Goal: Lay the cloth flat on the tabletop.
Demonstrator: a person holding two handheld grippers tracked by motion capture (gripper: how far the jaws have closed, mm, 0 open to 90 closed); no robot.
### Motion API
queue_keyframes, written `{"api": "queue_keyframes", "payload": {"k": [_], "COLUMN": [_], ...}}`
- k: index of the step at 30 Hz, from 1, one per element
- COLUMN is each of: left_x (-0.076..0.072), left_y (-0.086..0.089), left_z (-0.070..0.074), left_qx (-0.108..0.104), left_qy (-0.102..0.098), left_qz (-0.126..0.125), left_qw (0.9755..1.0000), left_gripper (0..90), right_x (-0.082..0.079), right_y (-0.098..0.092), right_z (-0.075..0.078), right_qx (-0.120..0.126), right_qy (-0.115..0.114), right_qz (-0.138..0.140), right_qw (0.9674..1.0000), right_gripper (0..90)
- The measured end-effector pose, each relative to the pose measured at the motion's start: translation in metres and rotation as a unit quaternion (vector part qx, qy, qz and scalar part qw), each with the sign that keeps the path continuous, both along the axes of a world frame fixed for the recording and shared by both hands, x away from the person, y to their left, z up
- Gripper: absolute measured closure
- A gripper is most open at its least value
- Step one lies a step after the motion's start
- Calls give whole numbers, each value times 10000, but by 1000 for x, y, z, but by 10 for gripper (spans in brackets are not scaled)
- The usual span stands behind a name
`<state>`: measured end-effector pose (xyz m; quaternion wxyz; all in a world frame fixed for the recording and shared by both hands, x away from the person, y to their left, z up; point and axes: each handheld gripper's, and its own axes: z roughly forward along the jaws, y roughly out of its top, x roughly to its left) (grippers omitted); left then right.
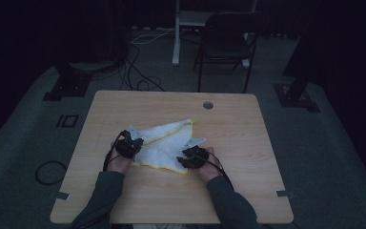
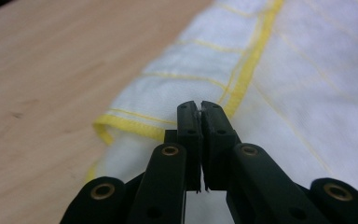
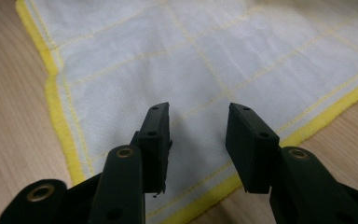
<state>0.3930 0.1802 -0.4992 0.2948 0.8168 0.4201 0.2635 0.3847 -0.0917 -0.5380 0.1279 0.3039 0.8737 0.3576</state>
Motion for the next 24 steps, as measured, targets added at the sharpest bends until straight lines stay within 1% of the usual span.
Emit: {"api": "queue_keyframes", "payload": {"k": [1, 2, 3, 5, 6, 8, 10, 13, 17, 20, 24], "left_x": [2, 2, 6, 10, 13, 17, 21, 28, 41, 52, 63], "left_y": [2, 2, 5, 7, 9, 10, 12, 13, 15, 18, 22], "left_z": [2, 2, 6, 9, 10, 10, 11, 11, 12, 11, 8], "left_qx": [-55, -55, -141, -184, -232, -258, -332, -383, -410, -498, -494], "left_qy": [-26, -26, -49, -87, -72, -79, -38, -14, 58, 141, 262], "left_qz": [48, 48, 110, 176, 200, 239, 279, 345, 456, 576, 680], "left_qw": [10000, 10000, 9998, 9996, 9995, 9994, 9991, 9987, 9981, 9970, 9961], "left_gripper": [879, 880, 880, 879, 879, 880, 880, 881, 880, 880, 878], "right_x": [-1, -1, -2, -6, -6, -8, -11, -16, -23, -27, -33], "right_y": [-1, -1, -2, -4, -4, -6, -8, -11, -15, -20, -25], "right_z": [0, 0, 0, 1, 1, 1, 1, 1, 1, 1, 0], "right_qx": [-9, -9, -8, -62, -62, -67, -54, -65, -70, -28, -8], "right_qy": [2, 2, -7, 16, 16, 16, 0, 33, 61, 67, 70], "right_qz": [15, 15, 30, 89, 89, 107, 132, 132, 163, 170, 178], "right_qw": [10000, 10000, 10000, 9999, 9999, 9999, 9999, 9999, 9998, 9998, 9998], "right_gripper": [600, 600, 601, 606, 606, 608, 610, 611, 613, 614, 614]}}
